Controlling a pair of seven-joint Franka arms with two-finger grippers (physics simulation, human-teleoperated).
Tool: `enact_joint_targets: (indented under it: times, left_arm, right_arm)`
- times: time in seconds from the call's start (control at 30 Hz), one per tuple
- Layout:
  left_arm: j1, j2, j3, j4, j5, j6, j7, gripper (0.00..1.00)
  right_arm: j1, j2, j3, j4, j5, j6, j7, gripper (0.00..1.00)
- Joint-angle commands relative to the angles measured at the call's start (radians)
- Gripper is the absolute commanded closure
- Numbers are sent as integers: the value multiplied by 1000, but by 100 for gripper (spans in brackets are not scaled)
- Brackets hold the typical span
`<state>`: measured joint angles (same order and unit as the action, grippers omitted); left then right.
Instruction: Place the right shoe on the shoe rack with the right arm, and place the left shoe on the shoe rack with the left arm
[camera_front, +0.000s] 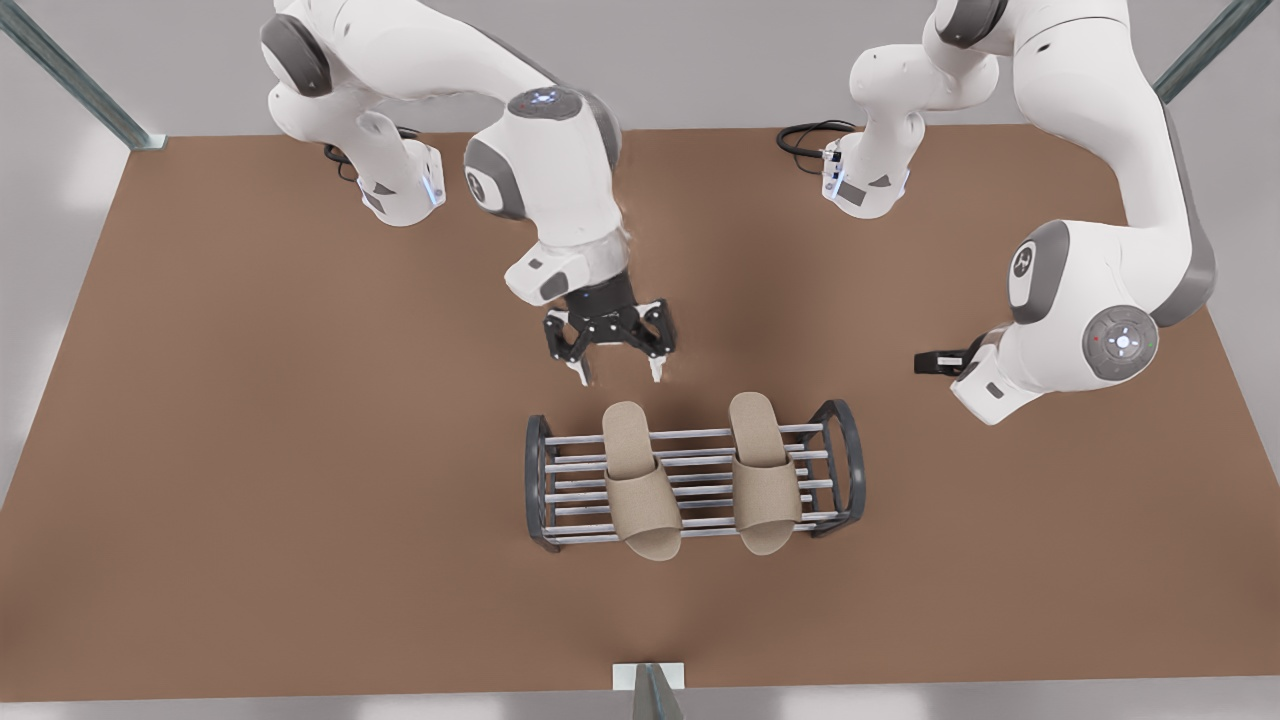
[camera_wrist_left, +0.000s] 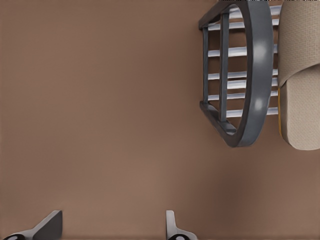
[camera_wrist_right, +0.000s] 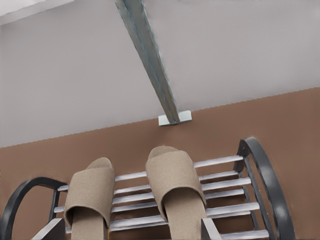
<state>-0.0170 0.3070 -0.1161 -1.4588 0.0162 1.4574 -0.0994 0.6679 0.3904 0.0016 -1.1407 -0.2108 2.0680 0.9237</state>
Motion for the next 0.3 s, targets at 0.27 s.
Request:
enact_joint_targets:
  times: [0.27]
  left_arm:
    - [-20, 7, 1, 0, -1, 47, 4, 0]
  right_arm:
    - [-527, -220, 1, -122, 123, -591, -689, 0]
